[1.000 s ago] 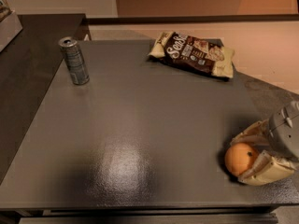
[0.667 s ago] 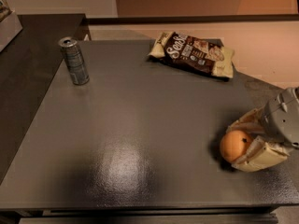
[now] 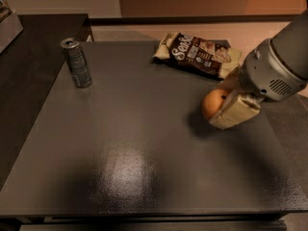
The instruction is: Move orange near redbull can
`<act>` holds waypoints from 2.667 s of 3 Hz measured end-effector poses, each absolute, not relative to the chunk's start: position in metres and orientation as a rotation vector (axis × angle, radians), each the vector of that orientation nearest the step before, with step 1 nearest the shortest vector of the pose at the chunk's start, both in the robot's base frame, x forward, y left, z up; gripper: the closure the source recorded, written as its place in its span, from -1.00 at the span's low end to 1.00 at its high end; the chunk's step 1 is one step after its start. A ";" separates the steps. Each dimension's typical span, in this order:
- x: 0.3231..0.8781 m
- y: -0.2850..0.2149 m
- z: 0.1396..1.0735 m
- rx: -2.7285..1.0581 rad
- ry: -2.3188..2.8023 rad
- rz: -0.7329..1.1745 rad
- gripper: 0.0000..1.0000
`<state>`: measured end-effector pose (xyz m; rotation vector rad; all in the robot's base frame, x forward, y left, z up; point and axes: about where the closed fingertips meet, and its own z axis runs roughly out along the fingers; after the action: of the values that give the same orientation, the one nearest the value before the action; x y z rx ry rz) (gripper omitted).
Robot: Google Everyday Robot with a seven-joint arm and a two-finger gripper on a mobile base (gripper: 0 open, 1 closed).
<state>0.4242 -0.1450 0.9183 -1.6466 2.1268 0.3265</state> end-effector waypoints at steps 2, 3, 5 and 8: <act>0.486 -0.067 0.931 -1.547 2.201 0.369 1.00; 0.503 -0.023 0.924 -1.526 2.214 0.402 1.00; 0.529 0.050 0.897 -1.464 2.209 0.422 1.00; 0.569 0.140 0.882 -1.480 2.143 0.474 1.00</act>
Offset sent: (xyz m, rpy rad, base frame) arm 0.0953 0.1323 0.0132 0.0514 0.0782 -0.1178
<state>0.5689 0.1403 0.8819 -1.4796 2.1432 0.4743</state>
